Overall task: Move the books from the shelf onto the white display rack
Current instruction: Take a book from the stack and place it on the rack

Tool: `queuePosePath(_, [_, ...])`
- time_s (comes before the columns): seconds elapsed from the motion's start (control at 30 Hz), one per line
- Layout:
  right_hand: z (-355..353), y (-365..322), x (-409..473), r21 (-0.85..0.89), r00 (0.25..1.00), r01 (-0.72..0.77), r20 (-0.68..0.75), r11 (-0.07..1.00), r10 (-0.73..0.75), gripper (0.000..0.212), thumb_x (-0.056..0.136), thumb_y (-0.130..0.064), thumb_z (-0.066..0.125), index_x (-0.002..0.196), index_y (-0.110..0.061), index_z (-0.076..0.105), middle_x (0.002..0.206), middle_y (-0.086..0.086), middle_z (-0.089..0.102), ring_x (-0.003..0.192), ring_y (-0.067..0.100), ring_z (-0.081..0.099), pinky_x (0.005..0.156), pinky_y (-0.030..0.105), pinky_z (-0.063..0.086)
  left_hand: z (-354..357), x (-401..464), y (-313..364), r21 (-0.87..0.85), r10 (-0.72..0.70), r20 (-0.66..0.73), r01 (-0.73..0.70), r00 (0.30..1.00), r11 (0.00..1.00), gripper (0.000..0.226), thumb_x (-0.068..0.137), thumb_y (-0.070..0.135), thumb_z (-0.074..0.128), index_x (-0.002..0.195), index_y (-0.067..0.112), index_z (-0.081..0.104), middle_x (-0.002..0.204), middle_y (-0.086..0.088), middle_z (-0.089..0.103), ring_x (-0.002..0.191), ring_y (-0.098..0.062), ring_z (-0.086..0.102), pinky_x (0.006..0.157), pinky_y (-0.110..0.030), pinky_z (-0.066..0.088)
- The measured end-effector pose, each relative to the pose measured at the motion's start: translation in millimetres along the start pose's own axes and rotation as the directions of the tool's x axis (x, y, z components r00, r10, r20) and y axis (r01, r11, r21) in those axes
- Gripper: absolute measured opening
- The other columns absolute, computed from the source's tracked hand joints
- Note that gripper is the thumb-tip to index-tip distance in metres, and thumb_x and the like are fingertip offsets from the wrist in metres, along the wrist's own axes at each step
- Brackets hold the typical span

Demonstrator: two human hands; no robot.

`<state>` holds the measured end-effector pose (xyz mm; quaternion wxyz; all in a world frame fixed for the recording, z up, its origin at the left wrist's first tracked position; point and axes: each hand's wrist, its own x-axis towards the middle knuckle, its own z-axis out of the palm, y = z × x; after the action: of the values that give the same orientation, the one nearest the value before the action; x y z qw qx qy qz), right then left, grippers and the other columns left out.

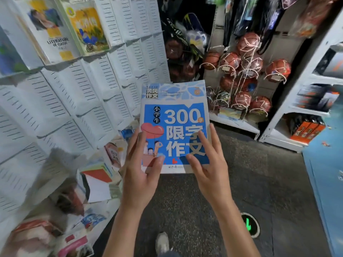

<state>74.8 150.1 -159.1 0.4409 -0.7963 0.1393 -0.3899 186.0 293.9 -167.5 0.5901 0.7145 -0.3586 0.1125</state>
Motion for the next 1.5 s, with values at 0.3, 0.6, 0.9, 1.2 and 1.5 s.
queuePosePath(0.3, [57,40,177,0.055,1.0,0.019,0.007,0.998,-0.019,0.06,0.091,-0.025,0.063,0.145,-0.038,0.038,0.161,-0.025,0.012,0.147,0.007,0.027,0.096,0.045,0.055,32,169,-72,-0.041,0.025,-0.048,-0.027,0.999,0.999,0.07,0.092,0.032,0.061,0.151,0.003,0.036,0.161,-0.002,0.028,0.149,-0.006,0.024,0.111,-0.01,0.03])
queuePosePath(0.6, [107,94,281,0.099,1.0,0.008,0.022,0.995,-0.01,0.06,0.092,-0.025,0.063,0.143,-0.042,0.038,0.161,-0.027,0.012,0.147,0.01,0.028,0.09,0.037,0.058,62,268,-152,-0.029,0.035,-0.041,-0.037,0.999,0.999,0.071,0.092,0.038,0.057,0.152,0.006,0.036,0.162,0.0,0.029,0.149,-0.015,0.029,0.114,-0.03,0.038])
queuePosePath(0.9, [145,158,396,0.134,0.995,0.0,0.102,0.991,-0.014,0.057,0.089,-0.032,0.06,0.14,-0.044,0.036,0.159,-0.031,0.012,0.143,-0.005,0.027,0.083,0.009,0.051,105,358,-221,-0.017,-0.038,-0.084,0.037,0.996,0.999,0.072,0.091,0.041,0.057,0.153,0.011,0.036,0.162,0.01,0.026,0.143,-0.02,0.039,0.103,-0.042,0.051])
queuePosePath(1.2, [166,222,563,0.223,0.974,0.024,0.214,0.975,-0.073,0.062,0.088,-0.034,0.059,0.146,-0.022,0.042,0.159,-0.023,0.013,0.131,-0.026,0.024,0.079,-0.002,0.041,169,494,-265,0.112,-0.031,-0.243,0.06,0.97,0.992,0.071,0.089,0.04,0.057,0.152,0.014,0.038,0.162,0.009,0.028,0.146,-0.011,0.034,0.11,-0.03,0.042])
queuePosePath(1.5, [225,263,662,0.335,0.922,0.039,0.351,0.941,-0.163,0.062,0.09,-0.03,0.062,0.148,-0.022,0.042,0.159,-0.028,0.013,0.139,-0.015,0.026,0.091,0.027,0.056,180,564,-305,0.232,-0.041,-0.416,0.15,0.908,0.961,0.067,0.089,0.032,0.061,0.15,0.015,0.04,0.157,0.029,0.026,0.141,0.009,0.029,0.105,-0.006,0.033])
